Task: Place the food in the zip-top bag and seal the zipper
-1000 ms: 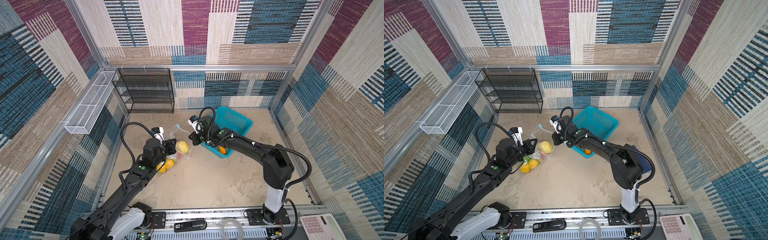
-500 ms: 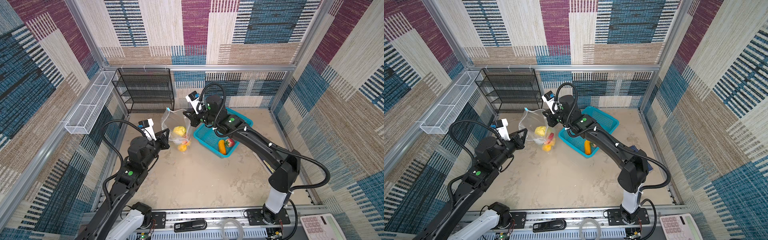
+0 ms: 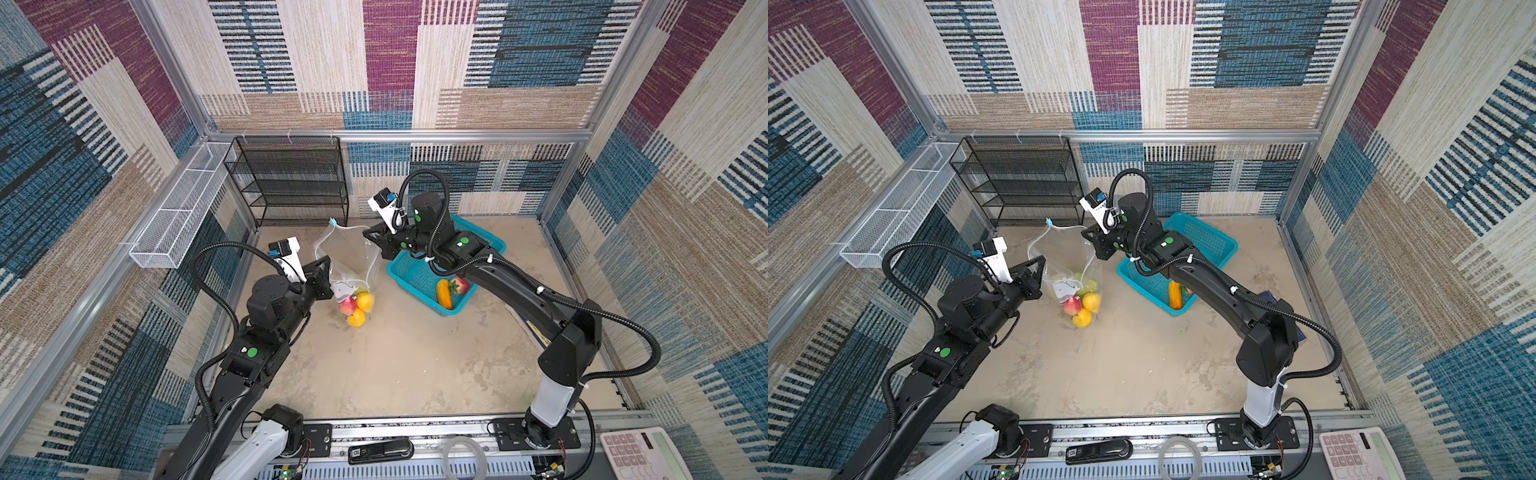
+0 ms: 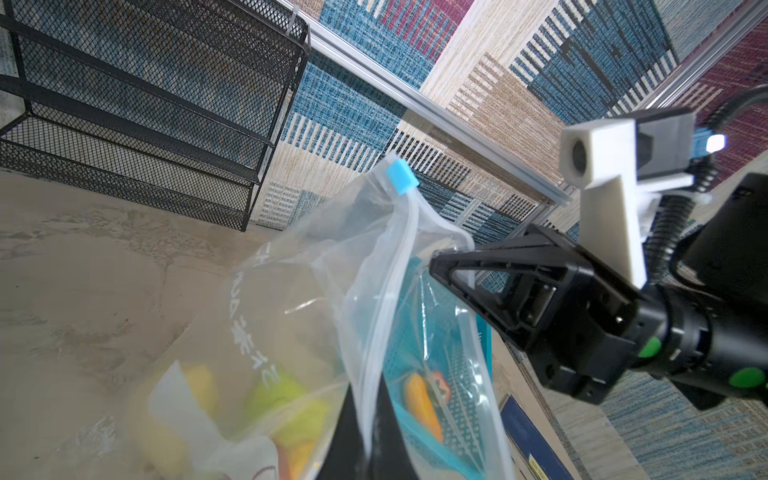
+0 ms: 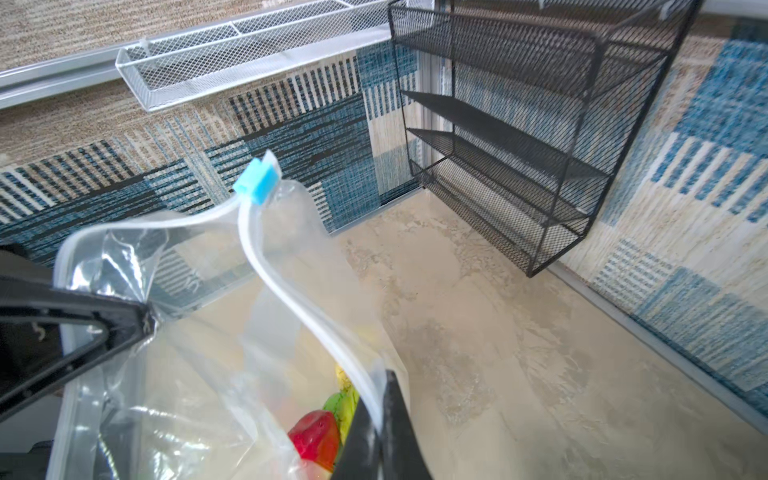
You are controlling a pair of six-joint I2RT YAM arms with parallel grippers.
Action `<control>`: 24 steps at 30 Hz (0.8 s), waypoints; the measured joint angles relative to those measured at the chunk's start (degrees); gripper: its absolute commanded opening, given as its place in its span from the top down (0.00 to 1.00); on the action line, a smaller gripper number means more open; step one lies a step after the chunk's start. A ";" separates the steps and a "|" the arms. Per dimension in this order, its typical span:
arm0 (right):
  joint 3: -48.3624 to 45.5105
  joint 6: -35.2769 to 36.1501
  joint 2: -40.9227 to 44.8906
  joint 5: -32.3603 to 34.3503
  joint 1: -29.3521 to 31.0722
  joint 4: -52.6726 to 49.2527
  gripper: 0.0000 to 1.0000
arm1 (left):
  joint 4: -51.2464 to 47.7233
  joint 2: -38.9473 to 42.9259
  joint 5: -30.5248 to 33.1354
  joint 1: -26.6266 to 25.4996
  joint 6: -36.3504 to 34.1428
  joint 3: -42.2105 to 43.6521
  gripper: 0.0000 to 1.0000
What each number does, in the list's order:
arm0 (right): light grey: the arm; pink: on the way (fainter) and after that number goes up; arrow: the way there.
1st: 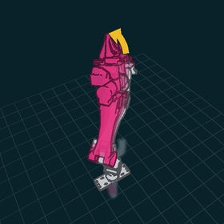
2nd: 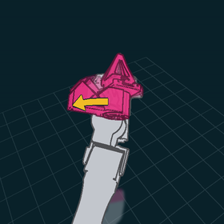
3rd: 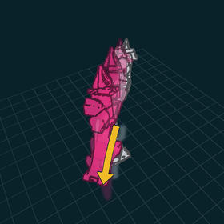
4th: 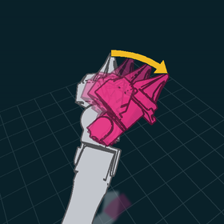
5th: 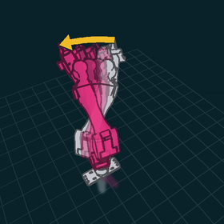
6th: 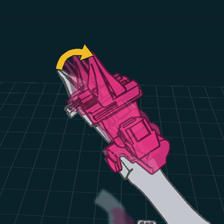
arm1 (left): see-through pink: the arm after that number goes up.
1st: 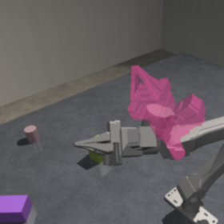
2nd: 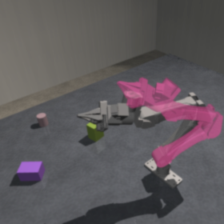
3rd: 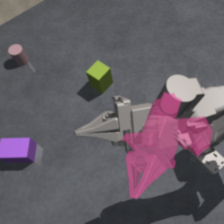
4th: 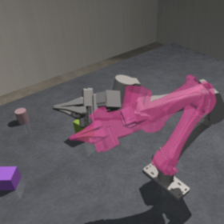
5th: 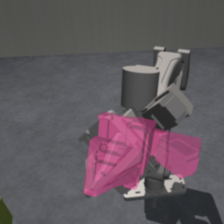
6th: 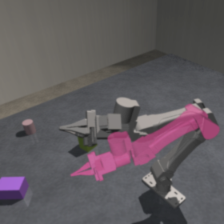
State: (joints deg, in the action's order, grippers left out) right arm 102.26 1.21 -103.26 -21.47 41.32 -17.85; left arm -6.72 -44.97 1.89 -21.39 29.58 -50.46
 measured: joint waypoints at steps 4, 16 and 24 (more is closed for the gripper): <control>-3.78 -2.78 -0.61 -4.68 -0.02 1.31 1.00 | -0.74 -1.14 0.70 0.00 -1.25 -0.13 1.00; -14.29 -7.58 0.46 -5.75 -0.09 1.62 0.71 | -0.31 -10.36 -8.63 0.00 -1.64 1.51 1.00; -10.80 -5.62 1.16 0.55 -4.35 -3.50 0.46 | 3.54 -12.39 -14.32 0.00 -0.98 2.08 1.00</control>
State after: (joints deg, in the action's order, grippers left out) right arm 91.46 -4.40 -102.10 -20.93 36.97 -21.34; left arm -3.18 -57.36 -12.43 -21.39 28.60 -48.38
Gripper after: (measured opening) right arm 0.516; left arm 0.049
